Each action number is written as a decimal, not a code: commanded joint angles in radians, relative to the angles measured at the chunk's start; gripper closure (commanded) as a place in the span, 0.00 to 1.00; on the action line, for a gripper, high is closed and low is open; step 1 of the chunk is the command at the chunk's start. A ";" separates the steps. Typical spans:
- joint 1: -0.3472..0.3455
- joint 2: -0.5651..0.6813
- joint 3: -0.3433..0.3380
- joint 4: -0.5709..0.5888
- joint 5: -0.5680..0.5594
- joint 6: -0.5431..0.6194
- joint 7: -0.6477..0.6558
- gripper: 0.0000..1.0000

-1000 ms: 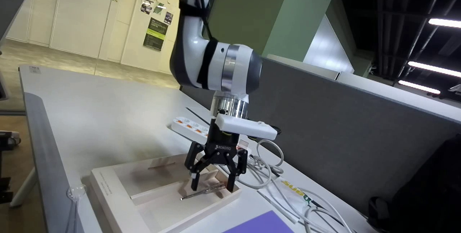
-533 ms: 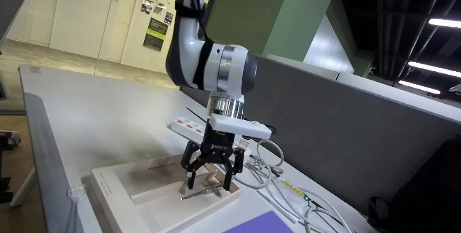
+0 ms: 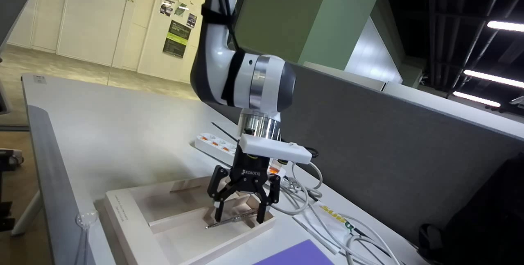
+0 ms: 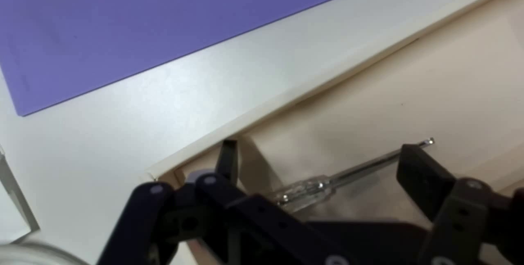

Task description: Pick the object from the tray and place it on the purple mat

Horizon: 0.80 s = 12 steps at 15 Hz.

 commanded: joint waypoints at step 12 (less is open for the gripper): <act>-0.003 -0.007 0.004 0.001 0.002 0.017 0.069 0.75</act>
